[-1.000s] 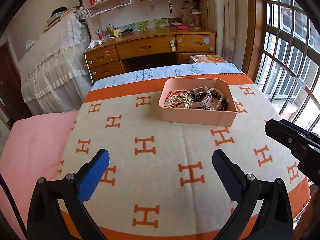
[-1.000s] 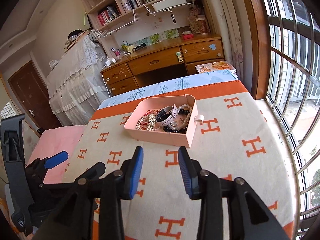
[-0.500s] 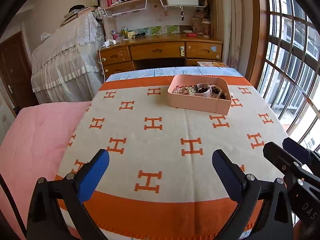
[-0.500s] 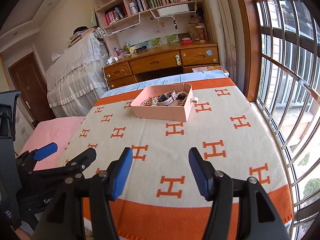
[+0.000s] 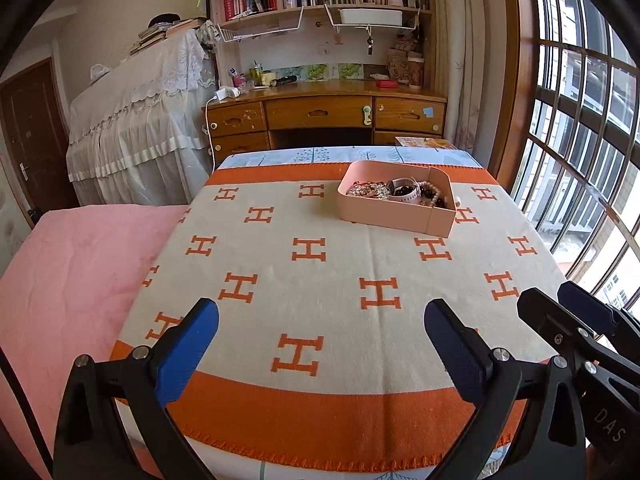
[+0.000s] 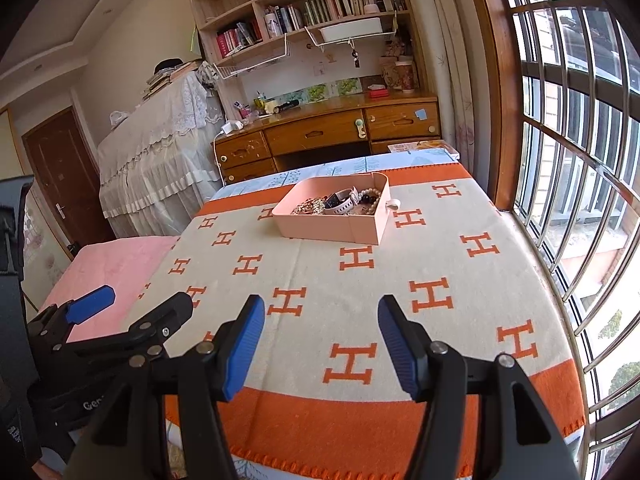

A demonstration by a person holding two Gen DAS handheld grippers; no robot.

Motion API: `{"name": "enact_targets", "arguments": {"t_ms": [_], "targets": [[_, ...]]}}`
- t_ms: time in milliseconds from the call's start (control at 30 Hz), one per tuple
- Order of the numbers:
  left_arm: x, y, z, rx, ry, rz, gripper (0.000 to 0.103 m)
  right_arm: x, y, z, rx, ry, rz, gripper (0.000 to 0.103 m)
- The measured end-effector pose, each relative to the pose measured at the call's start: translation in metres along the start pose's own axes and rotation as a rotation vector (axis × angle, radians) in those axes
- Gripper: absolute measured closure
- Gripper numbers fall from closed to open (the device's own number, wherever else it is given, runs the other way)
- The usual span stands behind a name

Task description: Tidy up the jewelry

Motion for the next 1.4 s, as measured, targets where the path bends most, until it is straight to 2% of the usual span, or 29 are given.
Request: {"name": "enact_targets", "arguments": {"t_ms": [300,1400], "targets": [[0.0002,0.0014,-0.0043,-0.007,-0.018,-0.008,0.001,-0.0008,0.0035,-0.0063,0.003,-0.016,-0.012,0.043],[0.0056,0.0025,-0.0010,-0.010,0.000,-0.013,0.001,0.0046,0.0032,-0.0028,0.002,0.003,-0.001,0.043]]}}
Point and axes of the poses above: each gripper's, at about its wrist camera, not at the fingertips, and z roughly the way its jaws point, y to its left, x to its underside, the point moved 8 cm from there along z, roughly the way its jaws point, and after that the axes turned 7 degrees about z, right-handed, at the moved point
